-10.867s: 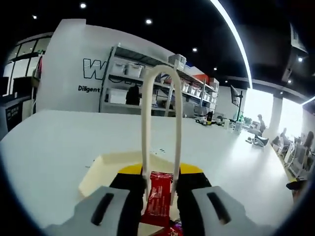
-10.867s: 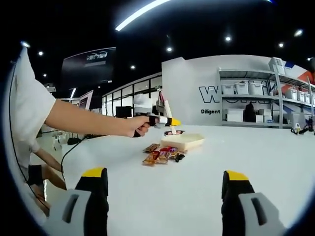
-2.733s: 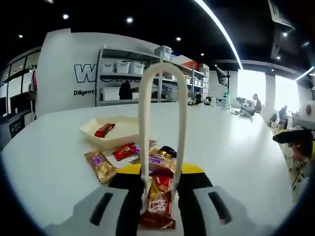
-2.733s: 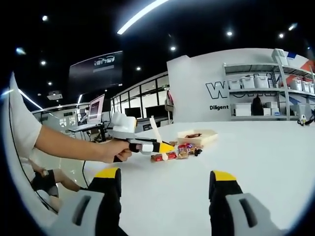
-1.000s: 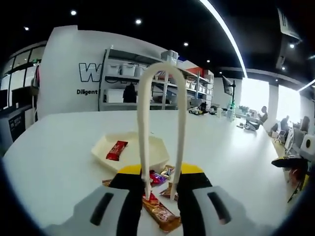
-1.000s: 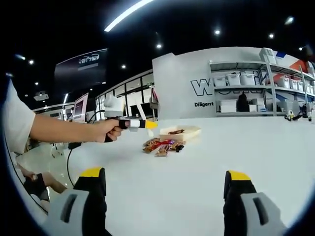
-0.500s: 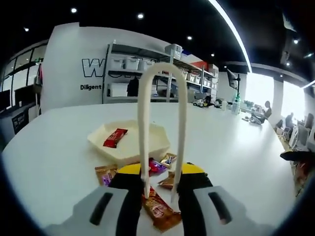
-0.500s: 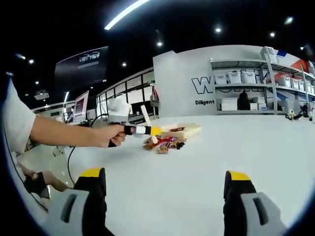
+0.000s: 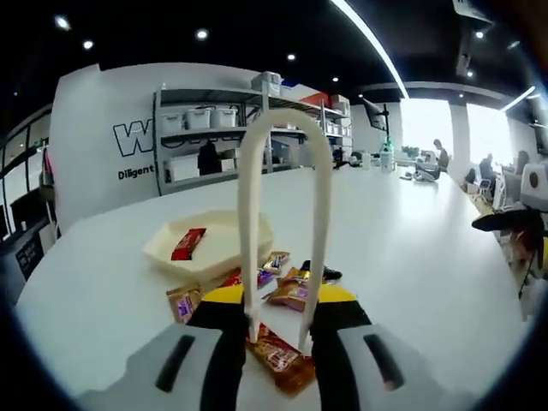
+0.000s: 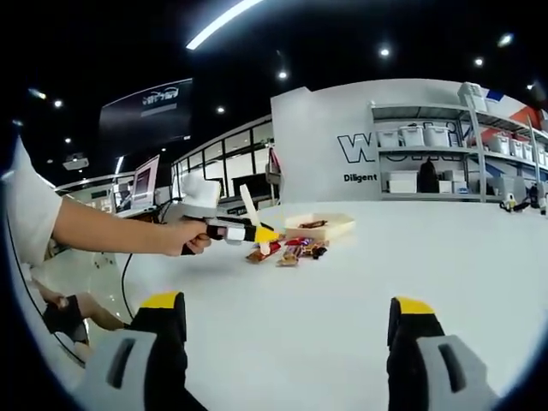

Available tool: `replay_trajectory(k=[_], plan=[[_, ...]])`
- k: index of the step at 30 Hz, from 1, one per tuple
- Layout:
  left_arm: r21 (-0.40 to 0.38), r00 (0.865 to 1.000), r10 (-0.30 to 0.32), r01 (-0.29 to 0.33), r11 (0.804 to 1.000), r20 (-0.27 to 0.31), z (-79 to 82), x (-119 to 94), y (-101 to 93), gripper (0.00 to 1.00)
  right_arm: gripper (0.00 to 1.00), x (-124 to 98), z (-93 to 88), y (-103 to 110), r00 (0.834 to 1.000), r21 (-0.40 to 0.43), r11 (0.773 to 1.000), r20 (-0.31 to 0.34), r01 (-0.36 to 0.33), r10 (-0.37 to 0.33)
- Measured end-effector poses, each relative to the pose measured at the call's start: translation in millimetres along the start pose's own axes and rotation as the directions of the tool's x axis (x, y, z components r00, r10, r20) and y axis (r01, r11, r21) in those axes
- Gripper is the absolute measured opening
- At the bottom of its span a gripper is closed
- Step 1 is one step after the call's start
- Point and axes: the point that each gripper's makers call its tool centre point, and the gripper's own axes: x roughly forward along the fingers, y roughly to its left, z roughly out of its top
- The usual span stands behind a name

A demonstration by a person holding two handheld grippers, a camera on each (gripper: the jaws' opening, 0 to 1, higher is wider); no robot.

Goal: Place the target food into the container with the food tongs after gripping and lifting it, then release it inside without dropping or visibly crushing the food.

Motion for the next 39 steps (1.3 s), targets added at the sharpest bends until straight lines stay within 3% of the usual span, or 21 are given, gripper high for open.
replay_trajectory(k=[7, 11, 17, 19, 21, 22, 25, 30, 32, 35, 38, 39], plan=[[0.005, 0.995, -0.096, 0.096, 0.995, -0.038, -12.8, -19.6, -11.4, 0.26, 0.97, 0.6, 3.3, 8.0, 1.0, -0.007, 1.0, 0.004, -0.014, 0.014], [-0.025, 0.995, -0.088, 0.087, 0.996, -0.044, -20.0, -26.3, -4.2, 0.26, 0.96, 2.8, 4.9, 14.1, 1.0, -0.016, 1.0, 0.002, -0.027, 0.027], [-0.062, 0.999, -0.023, 0.021, 0.998, -0.027, -12.7, -27.0, 10.1, 0.26, 0.96, 2.7, 4.2, 19.8, 0.999, -0.029, 0.999, -0.006, -0.04, 0.04], [-0.088, 0.999, 0.007, -0.011, 0.996, -0.046, -13.3, -28.0, 13.4, 0.26, 0.96, 1.5, 3.4, 19.5, 0.999, -0.031, 0.999, -0.008, -0.039, 0.038], [-0.127, 0.996, 0.052, -0.06, 0.99, -0.066, -15.1, -27.8, 20.8, 0.26, 0.96, 0.9, 3.2, 18.5, 0.999, -0.026, 0.999, -0.007, -0.036, 0.036], [-0.185, 0.993, 0.081, -0.097, 0.978, -0.091, -18.4, -27.5, 24.0, 0.26, 0.96, 0.8, 3.0, 18.0, 0.999, -0.023, 0.999, -0.007, -0.034, 0.034], [-0.233, 0.988, 0.095, -0.122, 0.965, -0.124, -23.4, -25.1, 19.9, 0.27, 0.95, 1.0, 2.6, 18.6, 0.999, -0.025, 0.999, -0.009, -0.036, 0.036], [-0.218, 0.981, 0.125, -0.156, 0.963, -0.15, -21.2, -18.6, 9.3, 0.27, 0.94, 0.1, 0.8, 21.9, 0.999, -0.037, 0.998, -0.018, -0.047, 0.046], [-0.114, 0.973, 0.139, -0.162, 0.98, -0.182, -23.5, -17.3, 6.9, 0.27, 0.94, -1.6, -1.5, 20.9, 0.999, -0.044, 0.998, -0.028, -0.047, 0.046], [-0.061, 0.976, 0.081, -0.095, 0.994, -0.204, -26.8, -14.8, -6.8, 0.27, 0.93, -5.0, -1.8, 18.4, 0.999, -0.043, 0.998, -0.026, -0.044, 0.043], [-0.052, 0.971, 0.062, -0.076, 0.996, -0.232, -27.0, -19.0, -11.8, 0.26, 0.93, -7.9, 1.0, 16.4, 0.999, -0.033, 0.999, -0.012, -0.04, 0.039], [-0.034, 0.967, 0.025, -0.035, 0.999, -0.254, -28.6, -20.1, -16.6, 0.26, 0.92, -8.1, 1.5, 16.6, 0.999, -0.031, 0.999, -0.011, -0.04, 0.04]])
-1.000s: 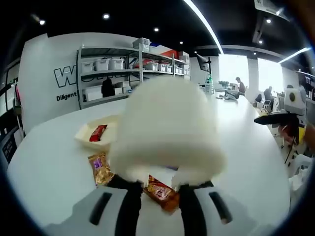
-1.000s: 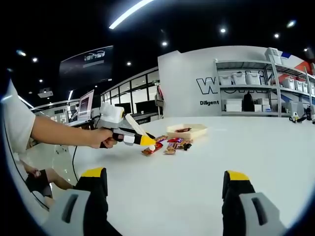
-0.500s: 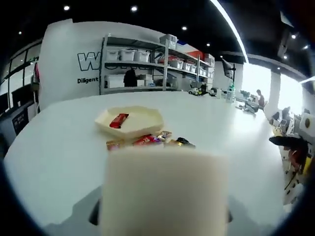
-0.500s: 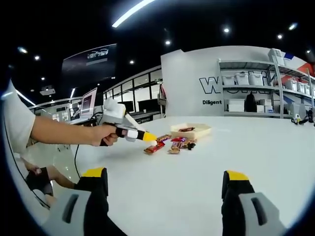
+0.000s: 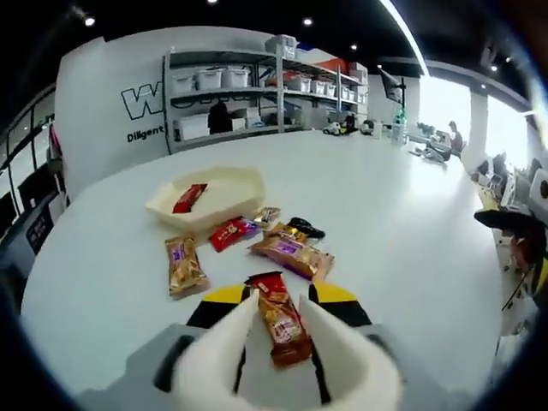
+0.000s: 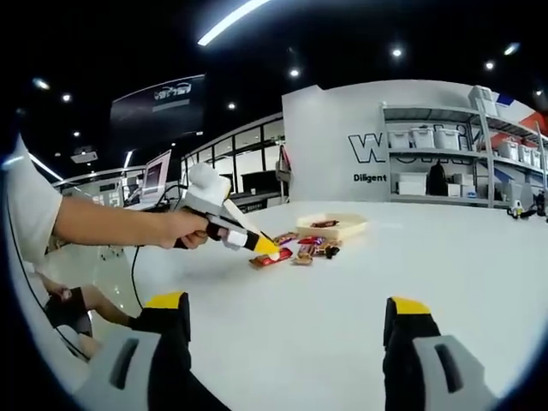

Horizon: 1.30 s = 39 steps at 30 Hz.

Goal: Place the target food into the container with the food tongs after gripping and lifting it, then release it inside without dropping or visibly crushing the food.

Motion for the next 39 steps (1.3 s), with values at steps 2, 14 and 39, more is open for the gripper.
replay_trajectory(k=[2, 14, 39], plan=[[0.06, 0.998, -0.04, 0.043, 0.997, -0.038, -2.0, -3.5, -6.6, 0.26, 0.92, -0.2, 0.8, 0.5, 1.0, -0.002, 1.0, 0.003, -0.001, 0.001], [0.091, 0.993, -0.037, 0.048, 0.995, -0.111, -9.5, -14.0, -8.9, 0.28, 0.91, 1.1, -2.5, 5.0, 1.0, -0.021, 1.0, -0.011, -0.011, 0.011], [0.031, 0.994, -0.037, 0.04, 0.999, -0.106, -11.5, -1.7, -8.6, 0.27, 0.88, 3.7, -9.6, 1.7, 0.999, -0.023, 1.0, -0.037, -0.011, 0.01]])
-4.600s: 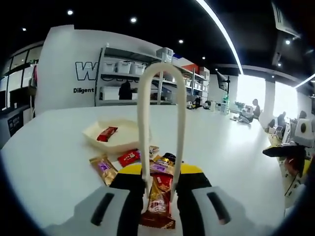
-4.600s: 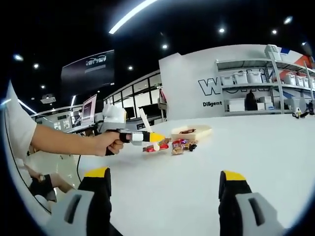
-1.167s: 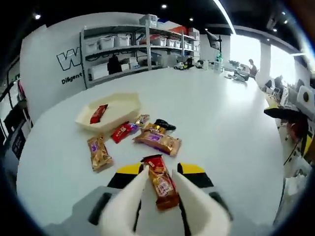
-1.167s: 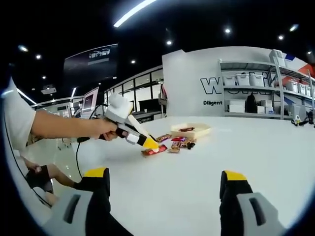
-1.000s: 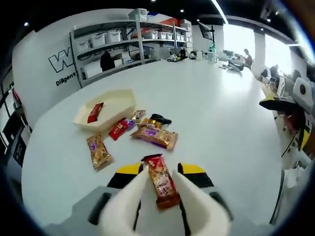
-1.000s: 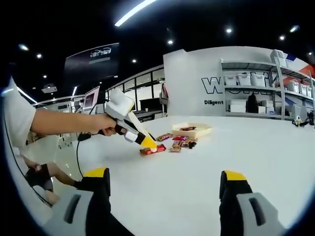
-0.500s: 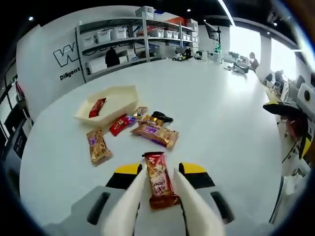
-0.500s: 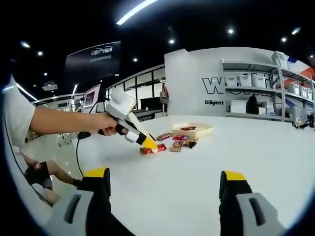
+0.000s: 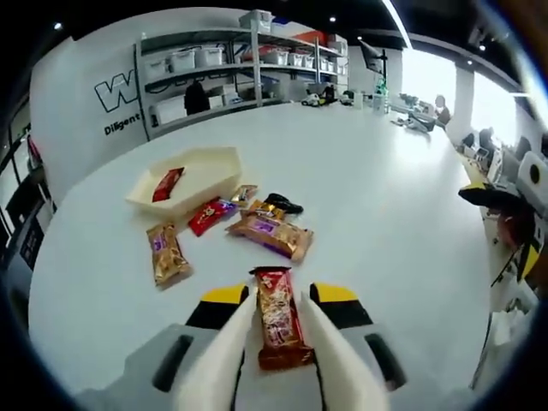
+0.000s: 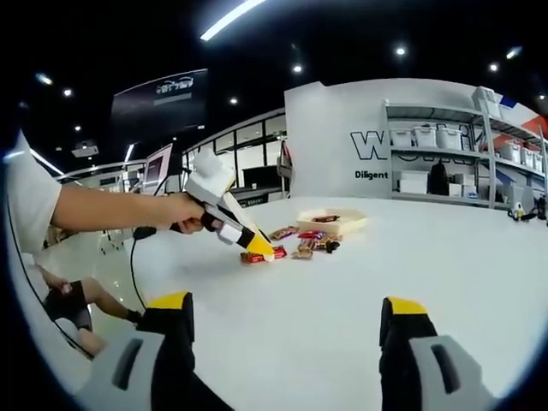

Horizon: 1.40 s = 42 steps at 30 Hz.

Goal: Place the target food into the container with the food tongs after gripping and lifting it, then release it inside without dropping or visibly crushing the food.

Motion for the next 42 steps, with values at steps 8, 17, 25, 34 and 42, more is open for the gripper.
replay_trajectory(k=[8, 17, 25, 34, 42], plan=[[-0.041, 0.999, -0.04, 0.041, 0.998, 0.015, -0.9, 1.3, 2.6, 0.26, 0.88, 2.5, -4.3, 0.5, 1.0, 0.002, 1.0, -0.009, -0.007, 0.007], [0.048, 0.994, -0.108, 0.106, 0.993, 0.03, 0.3, 1.2, -4.2, 0.25, 0.87, 4.8, -6.3, 1.3, 1.0, 0.011, 1.0, -0.01, -0.016, 0.016], [0.116, 0.985, -0.172, 0.169, 0.979, 0.014, -4.7, -7.0, -14.2, 0.26, 0.86, 8.0, -6.0, 0.5, 1.0, 0.013, 1.0, -0.013, -0.024, 0.024], [0.172, 0.982, -0.182, 0.187, 0.967, -0.046, -13.8, -20.4, -20.7, 0.27, 0.84, 21.9, -4.8, 12.7, 0.998, 0.011, 0.998, -0.019, -0.061, 0.061], [0.164, 0.983, -0.185, 0.186, 0.969, -0.019, -13.4, -20.9, -18.4, 0.28, 0.81, 34.3, 1.5, 23.7, 0.996, -0.005, 0.996, -0.017, -0.091, 0.091]])
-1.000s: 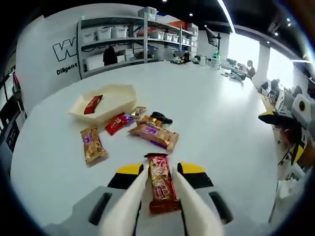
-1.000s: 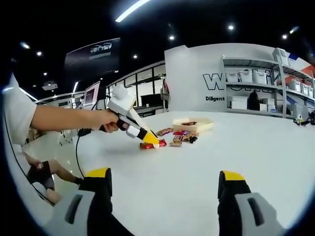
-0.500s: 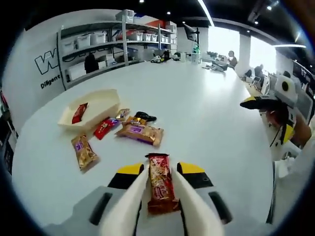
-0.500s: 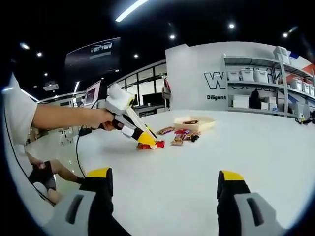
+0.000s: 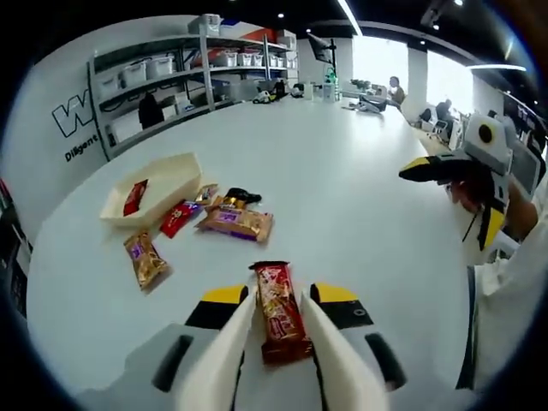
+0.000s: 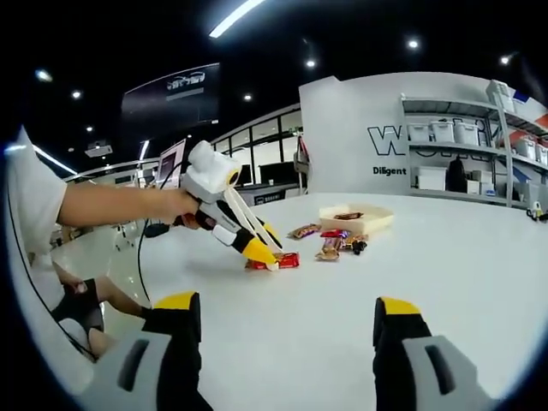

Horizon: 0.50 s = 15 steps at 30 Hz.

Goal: Place the target food into the container with the food tongs after gripping and lifting it, then release it inside without dropping or visibly crushing the food.

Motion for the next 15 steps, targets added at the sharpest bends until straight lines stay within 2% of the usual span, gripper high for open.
replay_trajectory(k=[3, 4, 8, 12, 15], plan=[[0.015, 0.996, 0.03, -0.031, 0.999, 0.079, 11.7, -5.1, 4.0, 0.27, 0.81, 0.3, -0.6, 0.4, 1.0, 0.0, 1.0, -0.001, -0.002, 0.002], [0.0, 0.997, 0.024, -0.024, 1.0, 0.078, 11.6, -6.9, 3.0, 0.27, 0.81, 0.6, -0.9, 0.3, 1.0, 0.0, 1.0, -0.002, -0.002, 0.002], [-0.032, 0.99, 0.027, -0.023, 0.999, 0.139, 22.4, -16.2, 1.9, 0.27, 0.78, 2.1, -0.3, -2.2, 1.0, -0.008, 1.0, -0.002, 0.009, -0.009], [-0.069, 0.977, -0.005, 0.02, 0.997, 0.212, 35.8, -27.4, -11.9, 0.27, 0.69, 5.7, 7.3, -0.4, 1.0, -0.006, 1.0, 0.017, 0.002, -0.002], [-0.094, 0.968, -0.033, 0.058, 0.994, 0.249, 43.2, -35.2, -27.0, 0.27, 0.58, 14.0, 10.4, 14.5, 0.998, 0.002, 0.998, 0.006, -0.067, 0.067]])
